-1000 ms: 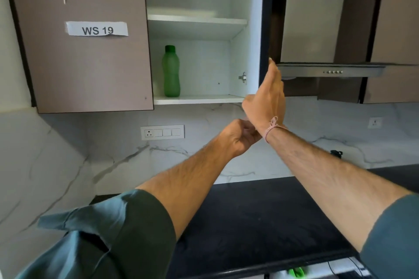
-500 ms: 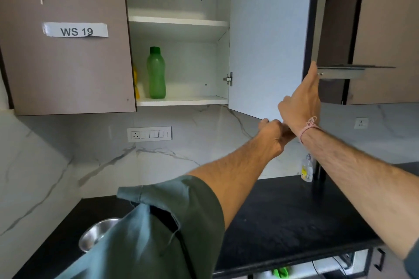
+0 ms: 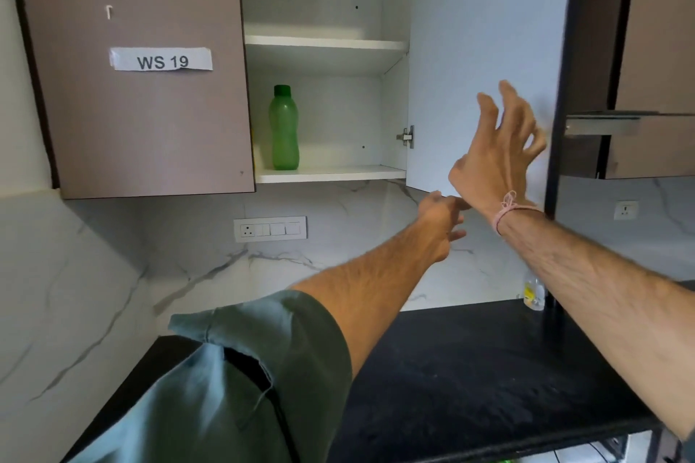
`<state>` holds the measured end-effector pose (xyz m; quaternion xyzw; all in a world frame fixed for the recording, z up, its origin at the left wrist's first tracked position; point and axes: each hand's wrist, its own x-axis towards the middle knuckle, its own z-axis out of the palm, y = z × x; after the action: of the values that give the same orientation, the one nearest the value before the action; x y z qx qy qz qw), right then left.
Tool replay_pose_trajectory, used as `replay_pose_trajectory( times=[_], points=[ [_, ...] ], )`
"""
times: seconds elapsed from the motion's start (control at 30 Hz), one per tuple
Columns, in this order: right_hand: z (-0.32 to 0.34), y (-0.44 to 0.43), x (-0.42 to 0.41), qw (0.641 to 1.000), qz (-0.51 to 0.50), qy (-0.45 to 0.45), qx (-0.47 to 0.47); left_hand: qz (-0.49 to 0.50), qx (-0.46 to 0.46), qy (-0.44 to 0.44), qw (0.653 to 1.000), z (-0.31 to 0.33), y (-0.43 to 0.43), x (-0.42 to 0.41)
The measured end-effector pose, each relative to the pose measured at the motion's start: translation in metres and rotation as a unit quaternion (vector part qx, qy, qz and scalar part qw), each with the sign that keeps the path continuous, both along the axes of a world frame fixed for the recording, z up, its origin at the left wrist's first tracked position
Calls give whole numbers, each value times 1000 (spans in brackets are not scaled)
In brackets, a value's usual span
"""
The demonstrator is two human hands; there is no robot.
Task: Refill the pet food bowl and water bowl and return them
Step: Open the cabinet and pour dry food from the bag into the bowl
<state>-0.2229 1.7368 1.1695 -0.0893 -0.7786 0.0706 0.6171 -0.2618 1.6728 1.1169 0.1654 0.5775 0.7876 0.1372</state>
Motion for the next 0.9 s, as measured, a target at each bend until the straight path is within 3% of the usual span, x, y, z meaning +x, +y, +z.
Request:
replay_pose_trajectory(
  times=[0.33,0.6,0.77,0.9],
  points=[
    [-19,-90,-82,976,170,-131,-38,181,-92,79,976,7,-150,-92],
    [-22,-153,-187,943,284,-174,-20,341,-148,132,919,16,-242,-190],
    [-26,-191,-265,906,359,-224,-21,441,-219,169,854,27,-277,-255],
    [-32,-216,-322,871,411,-265,-40,537,-318,227,748,47,-293,-301]
  ],
)
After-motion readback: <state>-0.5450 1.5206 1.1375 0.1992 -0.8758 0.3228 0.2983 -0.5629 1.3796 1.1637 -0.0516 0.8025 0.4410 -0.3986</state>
